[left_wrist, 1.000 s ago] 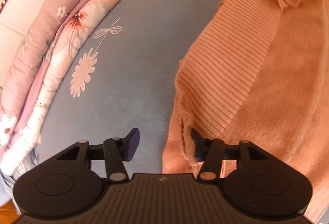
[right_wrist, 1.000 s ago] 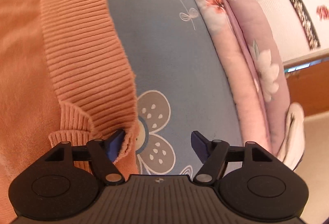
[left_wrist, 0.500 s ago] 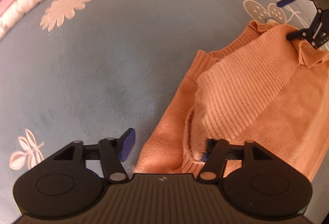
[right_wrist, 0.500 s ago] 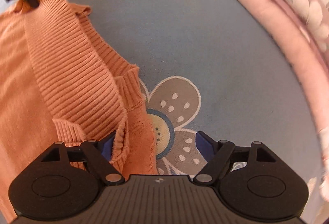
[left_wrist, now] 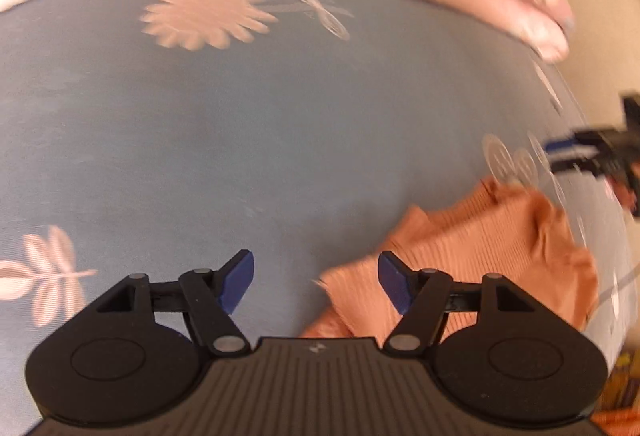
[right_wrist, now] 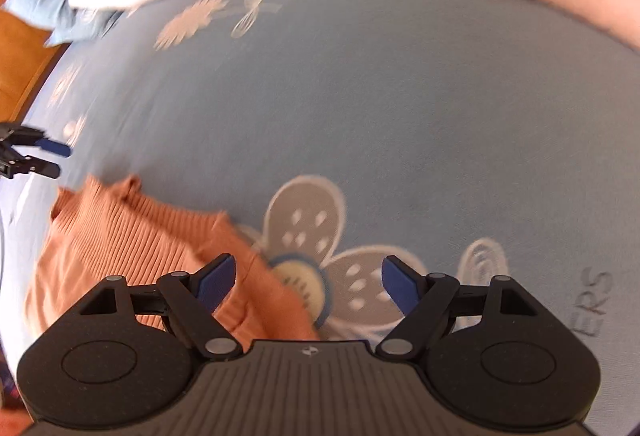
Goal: Fold clothes
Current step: 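Withdraw both open grippers from the folded sweater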
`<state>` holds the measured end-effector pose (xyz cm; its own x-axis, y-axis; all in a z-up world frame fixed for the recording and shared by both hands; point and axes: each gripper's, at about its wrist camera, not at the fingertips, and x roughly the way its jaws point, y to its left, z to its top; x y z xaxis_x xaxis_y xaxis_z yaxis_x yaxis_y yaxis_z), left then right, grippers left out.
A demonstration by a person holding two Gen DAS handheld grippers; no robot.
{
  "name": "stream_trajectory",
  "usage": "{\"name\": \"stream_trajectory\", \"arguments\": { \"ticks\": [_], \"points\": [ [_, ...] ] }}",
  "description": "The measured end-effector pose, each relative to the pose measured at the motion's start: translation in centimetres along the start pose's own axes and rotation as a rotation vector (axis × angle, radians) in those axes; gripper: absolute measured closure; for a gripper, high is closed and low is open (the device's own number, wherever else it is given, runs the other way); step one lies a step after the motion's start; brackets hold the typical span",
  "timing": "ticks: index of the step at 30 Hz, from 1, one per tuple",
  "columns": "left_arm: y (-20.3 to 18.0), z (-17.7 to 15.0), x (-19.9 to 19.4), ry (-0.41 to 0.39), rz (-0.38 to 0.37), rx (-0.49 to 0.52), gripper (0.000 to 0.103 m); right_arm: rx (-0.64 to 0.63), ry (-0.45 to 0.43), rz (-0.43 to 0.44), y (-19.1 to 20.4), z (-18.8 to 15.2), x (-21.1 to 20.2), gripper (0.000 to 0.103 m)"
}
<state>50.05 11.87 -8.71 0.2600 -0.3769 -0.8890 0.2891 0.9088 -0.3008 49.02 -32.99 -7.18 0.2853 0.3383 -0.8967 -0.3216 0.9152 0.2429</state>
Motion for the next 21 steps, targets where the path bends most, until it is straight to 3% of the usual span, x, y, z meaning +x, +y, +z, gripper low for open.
{"name": "stream_trajectory", "arguments": {
  "ticks": [2, 5, 8, 10, 14, 15, 16, 18, 21],
  "points": [
    [-0.3, 0.2, -1.4, -0.044, 0.032, 0.006, 0.035, -0.046, -0.060, -0.051, 1.7, -0.4, -1.9, 0.019],
    [-3.6, -1.9, -3.1, -0.087, 0.064, 0.109, 0.034, -0.250, -0.122, -0.118, 6.2, -3.3, -4.5, 0.022],
    [-8.1, -5.8, -3.8, -0.094, 0.140, 0.259, 0.030, -0.464, -0.114, -0.183, 10.5, -7.9, -5.7, 0.023],
    [-10.3, -9.1, -3.9, -0.099, 0.170, 0.297, 0.030, -0.576, -0.086, -0.223, 12.4, -11.1, -5.6, 0.032],
    [-11.8, -13.9, -3.3, -0.096, 0.130, 0.265, 0.030, -0.680, -0.009, -0.326, 13.2, -15.2, -4.1, 0.036],
    [-12.1, -14.8, -3.0, -0.094, 0.150, 0.272, 0.030, -0.703, -0.003, -0.352, 13.1, -15.8, -3.7, 0.041],
    [-12.3, -15.6, -2.8, -0.091, 0.181, 0.278, 0.030, -0.725, 0.003, -0.378, 13.0, -16.3, -3.3, 0.061],
    [-12.0, -16.6, -2.2, -0.079, 0.234, 0.249, 0.030, -0.720, 0.010, -0.428, 12.5, -16.5, -2.8, 0.087],
    [-10.5, -17.1, -1.5, -0.035, 0.238, 0.121, 0.030, -0.593, -0.015, -0.438, 11.0, -15.3, -3.3, 0.087]
  ]
}}
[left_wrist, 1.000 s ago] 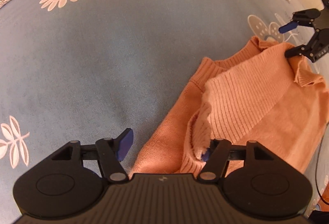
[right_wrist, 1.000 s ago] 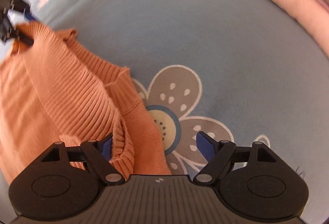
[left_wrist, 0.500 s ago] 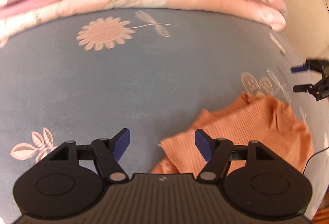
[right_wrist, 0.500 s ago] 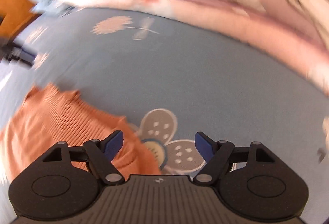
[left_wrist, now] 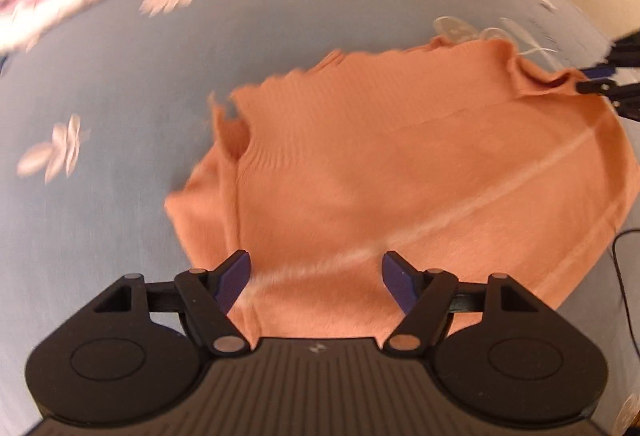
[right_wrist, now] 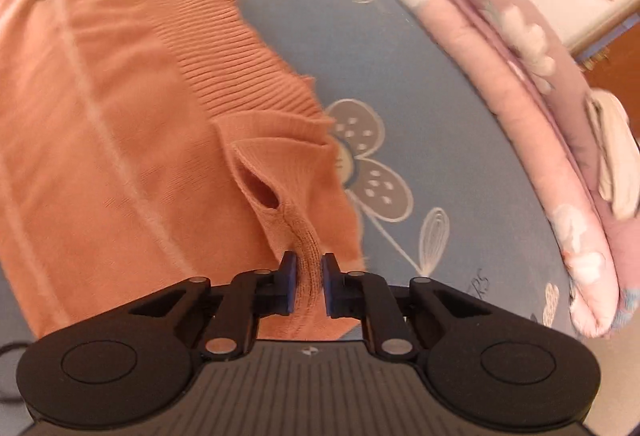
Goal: Fold clothes
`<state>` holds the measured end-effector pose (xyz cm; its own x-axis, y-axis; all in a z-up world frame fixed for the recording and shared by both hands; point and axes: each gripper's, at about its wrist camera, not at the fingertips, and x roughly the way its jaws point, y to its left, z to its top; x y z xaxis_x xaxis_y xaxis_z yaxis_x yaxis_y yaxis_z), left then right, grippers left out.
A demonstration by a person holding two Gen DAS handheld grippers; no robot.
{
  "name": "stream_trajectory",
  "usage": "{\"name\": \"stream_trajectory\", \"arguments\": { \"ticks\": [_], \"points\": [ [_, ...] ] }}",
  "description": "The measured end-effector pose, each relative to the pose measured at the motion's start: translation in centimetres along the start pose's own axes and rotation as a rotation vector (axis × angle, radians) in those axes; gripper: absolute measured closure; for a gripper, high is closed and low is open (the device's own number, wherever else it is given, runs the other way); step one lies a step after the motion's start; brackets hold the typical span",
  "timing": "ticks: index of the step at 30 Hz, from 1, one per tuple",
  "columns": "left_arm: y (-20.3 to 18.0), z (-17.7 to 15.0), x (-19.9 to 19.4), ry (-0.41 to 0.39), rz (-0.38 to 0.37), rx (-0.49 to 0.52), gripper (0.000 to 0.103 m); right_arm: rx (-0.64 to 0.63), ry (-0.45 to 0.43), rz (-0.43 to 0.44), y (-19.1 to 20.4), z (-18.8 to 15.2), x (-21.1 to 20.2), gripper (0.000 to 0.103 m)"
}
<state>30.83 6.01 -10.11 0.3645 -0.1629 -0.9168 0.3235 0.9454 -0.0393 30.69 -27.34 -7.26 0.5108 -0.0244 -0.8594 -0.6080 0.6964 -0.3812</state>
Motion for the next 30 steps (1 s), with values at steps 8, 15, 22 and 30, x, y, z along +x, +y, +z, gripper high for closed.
{"name": "stream_trajectory", "arguments": {
  "ticks": [8, 15, 22, 30],
  "points": [
    [2.4, -0.4, -0.2, 0.014, -0.031, -0.129, 0.030, 0.696, 0.066, 0.191, -7.9, -4.8, 3.9, 0.085],
    [3.6, 1.6, -1.2, -0.030, -0.051, -0.113, 0.033, 0.726, 0.041, 0.225, -8.0, -5.4, 3.8, 0.077],
    [4.8, 5.1, 0.5, -0.057, -0.079, -0.108, 0.035, 0.696, 0.025, 0.233, -7.3, -4.8, 3.7, 0.070],
    [6.8, 6.2, 3.5, -0.009, -0.117, -0.206, 0.085, 0.711, 0.013, 0.251, -7.4, -5.1, 3.8, 0.070]
  ]
}}
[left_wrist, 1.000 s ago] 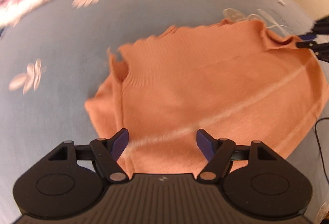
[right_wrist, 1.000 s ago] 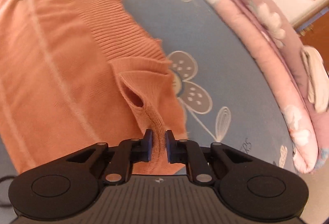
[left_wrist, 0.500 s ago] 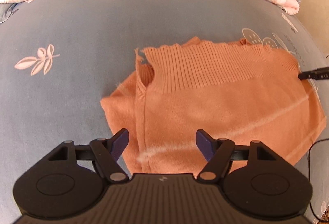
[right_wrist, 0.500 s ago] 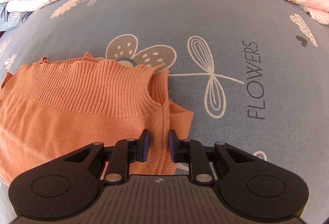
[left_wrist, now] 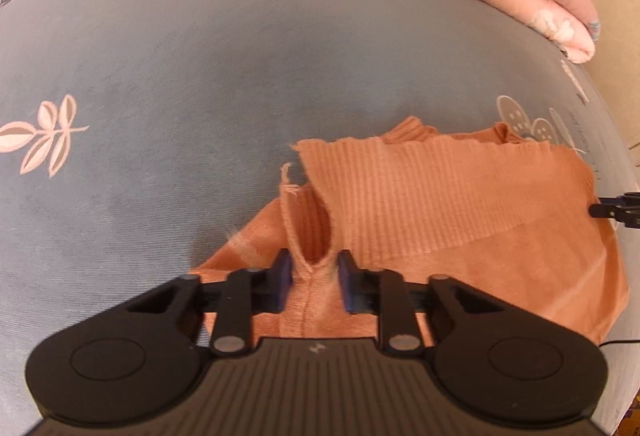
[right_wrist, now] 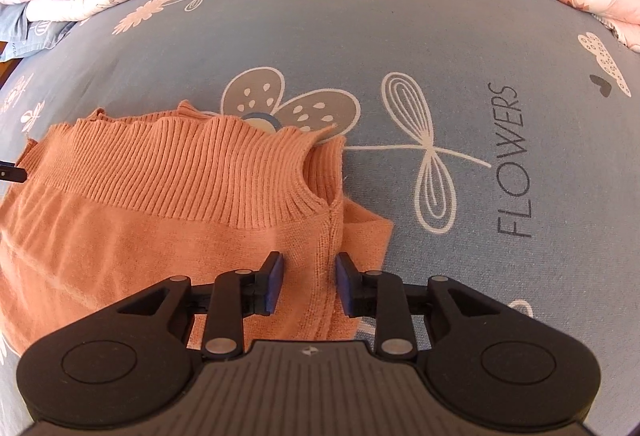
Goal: Fold clothes
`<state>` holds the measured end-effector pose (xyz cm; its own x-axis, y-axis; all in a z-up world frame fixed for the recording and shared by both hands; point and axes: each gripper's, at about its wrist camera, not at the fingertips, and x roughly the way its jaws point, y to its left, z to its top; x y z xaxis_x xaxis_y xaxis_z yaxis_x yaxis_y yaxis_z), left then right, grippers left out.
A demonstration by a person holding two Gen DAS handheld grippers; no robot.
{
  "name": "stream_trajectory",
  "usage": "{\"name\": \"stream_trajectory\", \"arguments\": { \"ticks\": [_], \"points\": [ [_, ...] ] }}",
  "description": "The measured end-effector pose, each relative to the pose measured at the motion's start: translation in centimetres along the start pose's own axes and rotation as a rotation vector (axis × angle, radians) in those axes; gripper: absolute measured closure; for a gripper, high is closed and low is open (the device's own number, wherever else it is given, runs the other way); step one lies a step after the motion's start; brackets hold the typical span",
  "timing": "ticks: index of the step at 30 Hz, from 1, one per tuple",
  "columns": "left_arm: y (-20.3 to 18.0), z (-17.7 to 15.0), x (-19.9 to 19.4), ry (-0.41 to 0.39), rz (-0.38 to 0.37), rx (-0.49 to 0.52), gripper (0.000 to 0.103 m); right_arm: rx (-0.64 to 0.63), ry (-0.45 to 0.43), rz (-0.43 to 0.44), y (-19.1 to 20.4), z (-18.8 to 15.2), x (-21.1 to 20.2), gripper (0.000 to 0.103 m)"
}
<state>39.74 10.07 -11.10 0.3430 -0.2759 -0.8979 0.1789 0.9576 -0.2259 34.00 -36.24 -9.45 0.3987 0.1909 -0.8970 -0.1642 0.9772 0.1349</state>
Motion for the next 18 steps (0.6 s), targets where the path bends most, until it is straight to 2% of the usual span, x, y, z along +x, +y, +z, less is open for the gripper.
{"name": "stream_trajectory", "arguments": {
  "ticks": [3, 6, 13, 18],
  "points": [
    [0.0, -0.3, -0.7, -0.023, -0.005, -0.030, 0.091, -0.026, -0.006, -0.011, 0.4, 0.0, -0.1, 0.072],
    [-0.6, -0.7, -1.6, -0.058, 0.009, -0.039, 0.095, -0.021, -0.023, -0.013, 0.5, -0.1, -0.4, 0.085],
    [-1.5, -1.2, -4.3, -0.113, 0.038, -0.077, 0.095, -0.011, -0.040, -0.013, 0.9, 0.3, -1.1, 0.087],
    [-0.7, -0.8, -4.9, -0.100, 0.057, -0.109, 0.095, -0.008, -0.068, -0.029, 1.2, 1.0, -1.3, 0.088]
  ]
}}
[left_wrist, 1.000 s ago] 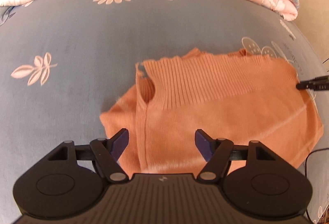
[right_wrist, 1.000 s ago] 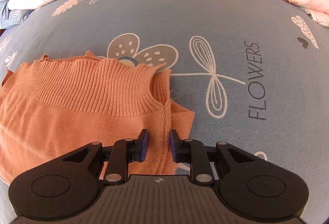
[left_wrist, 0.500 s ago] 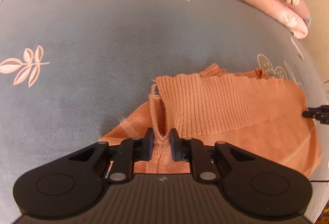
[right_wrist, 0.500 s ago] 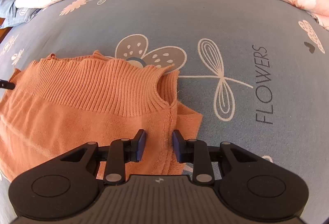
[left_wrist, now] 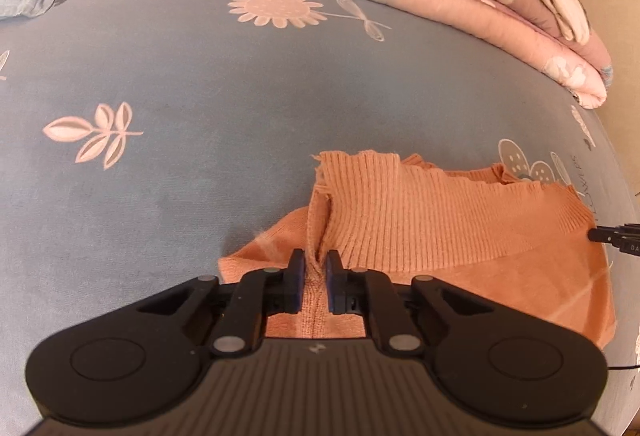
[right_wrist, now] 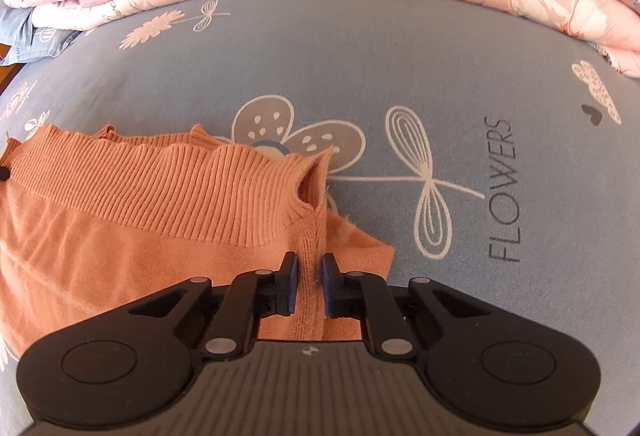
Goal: Fold clothes
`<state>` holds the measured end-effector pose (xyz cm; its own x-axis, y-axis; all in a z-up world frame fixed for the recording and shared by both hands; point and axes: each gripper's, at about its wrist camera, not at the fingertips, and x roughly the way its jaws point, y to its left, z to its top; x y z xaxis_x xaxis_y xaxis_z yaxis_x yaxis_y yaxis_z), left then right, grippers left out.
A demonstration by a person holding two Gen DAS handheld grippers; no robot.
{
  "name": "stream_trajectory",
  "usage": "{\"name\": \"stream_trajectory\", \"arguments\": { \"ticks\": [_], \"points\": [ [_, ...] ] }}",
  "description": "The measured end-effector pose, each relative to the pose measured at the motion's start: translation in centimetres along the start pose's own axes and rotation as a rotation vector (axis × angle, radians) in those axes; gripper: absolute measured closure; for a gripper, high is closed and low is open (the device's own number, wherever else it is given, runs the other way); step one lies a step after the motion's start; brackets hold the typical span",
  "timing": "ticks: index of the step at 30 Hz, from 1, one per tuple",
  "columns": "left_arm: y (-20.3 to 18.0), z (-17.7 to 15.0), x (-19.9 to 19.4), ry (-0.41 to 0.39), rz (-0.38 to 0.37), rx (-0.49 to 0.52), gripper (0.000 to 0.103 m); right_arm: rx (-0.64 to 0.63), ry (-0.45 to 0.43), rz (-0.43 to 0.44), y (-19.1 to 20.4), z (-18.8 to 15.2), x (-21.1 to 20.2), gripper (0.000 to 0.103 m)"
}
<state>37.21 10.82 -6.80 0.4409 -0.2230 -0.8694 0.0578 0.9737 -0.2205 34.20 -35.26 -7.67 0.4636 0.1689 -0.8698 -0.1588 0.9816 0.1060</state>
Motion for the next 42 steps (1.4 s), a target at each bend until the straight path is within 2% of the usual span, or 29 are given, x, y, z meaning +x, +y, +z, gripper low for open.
{"name": "stream_trajectory", "arguments": {
  "ticks": [3, 6, 9, 11, 13, 14, 16, 19, 21, 23, 24, 26, 28, 30, 31, 32, 33, 34, 36, 38, 42],
  "points": [
    [0.0, 0.1, 0.4, -0.005, 0.016, -0.012, 0.095, 0.035, -0.003, 0.006, -0.2, 0.3, 0.4, 0.090],
    [-0.2, 0.2, 0.0, -0.028, 0.019, 0.009, 0.095, 0.002, -0.016, -0.003, 0.4, 0.6, -0.1, 0.090],
    [0.6, 0.0, 1.1, 0.007, 0.040, -0.023, 0.095, -0.021, 0.023, -0.052, 0.3, 0.2, 1.1, 0.090],
    [1.2, -0.4, 2.7, 0.039, 0.079, -0.041, 0.093, -0.009, 0.053, -0.059, -0.1, -0.2, 2.6, 0.089],
    [2.0, -0.9, 4.1, 0.054, 0.079, -0.094, 0.092, 0.004, 0.058, -0.062, -0.2, -0.2, 3.1, 0.085],
    [2.0, -0.9, 4.4, 0.053, 0.074, -0.088, 0.089, 0.007, 0.056, -0.063, -0.2, -0.1, 3.0, 0.085],
    [1.4, -0.9, 3.9, 0.043, 0.088, -0.041, 0.086, 0.000, 0.036, -0.079, 0.0, -0.1, 1.8, 0.075],
    [-0.1, -1.0, 1.3, -0.002, 0.125, 0.034, 0.081, -0.032, -0.024, -0.088, 1.1, -0.7, -1.3, 0.075],
    [-2.5, -1.2, -0.9, -0.038, 0.120, 0.133, 0.079, -0.034, -0.047, -0.019, 2.6, -1.4, -2.9, 0.076],
    [-5.6, -2.4, -2.1, -0.034, 0.040, 0.217, 0.060, -0.018, -0.028, 0.090, 4.7, -2.0, -3.1, 0.081],
    [-7.3, -3.1, -2.3, -0.019, -0.020, 0.256, 0.058, -0.006, -0.009, 0.154, 6.0, -2.3, -2.6, 0.086],
    [-10.6, -4.6, -1.8, -0.004, -0.116, 0.327, 0.058, 0.008, 0.032, 0.273, 8.8, -3.2, -1.1, 0.086],
    [-13.2, -5.9, -0.5, -0.020, -0.177, 0.377, 0.057, 0.010, 0.043, 0.324, 11.1, -4.0, 0.6, 0.086],
    [-14.2, -6.7, 1.7, -0.005, -0.191, 0.346, 0.057, 0.035, 0.046, 0.324, 12.3, -4.6, 2.4, 0.086],
    [-13.9, -6.9, 3.1, 0.020, -0.175, 0.306, 0.057, 0.045, 0.045, 0.319, 12.3, -4.8, 3.1, 0.088],
    [-13.4, -7.1, 4.4, 0.047, -0.158, 0.264, 0.057, 0.071, 0.039, 0.325, 11.9, -4.9, 3.5, 0.093],
    [-12.9, -7.4, 5.0, 0.019, -0.173, 0.237, 0.056, 0.094, 0.037, 0.332, 11.5, -4.9, 3.6, 0.098],
    [-12.6, -7.5, 5.0, -0.011, -0.183, 0.243, 0.055, 0.108, 0.041, 0.336, 11.3, -4.8, 3.6, 0.101],
    [-12.8, -7.6, 4.4, -0.018, -0.166, 0.262, 0.057, 0.128, 0.044, 0.329, 11.1, -4.7, 3.1, 0.101],
    [-13.5, -7.2, 3.0, -0.001, -0.134, 0.249, 0.060, 0.138, 0.022, 0.309, 11.3, -4.6, 1.9, 0.093],
    [-14.7, -7.2, 0.5, -0.042, -0.185, 0.298, 0.052, 0.149, 0.004, 0.339, 12.1, -5.4, 0.1, 0.092]
  ]
}}
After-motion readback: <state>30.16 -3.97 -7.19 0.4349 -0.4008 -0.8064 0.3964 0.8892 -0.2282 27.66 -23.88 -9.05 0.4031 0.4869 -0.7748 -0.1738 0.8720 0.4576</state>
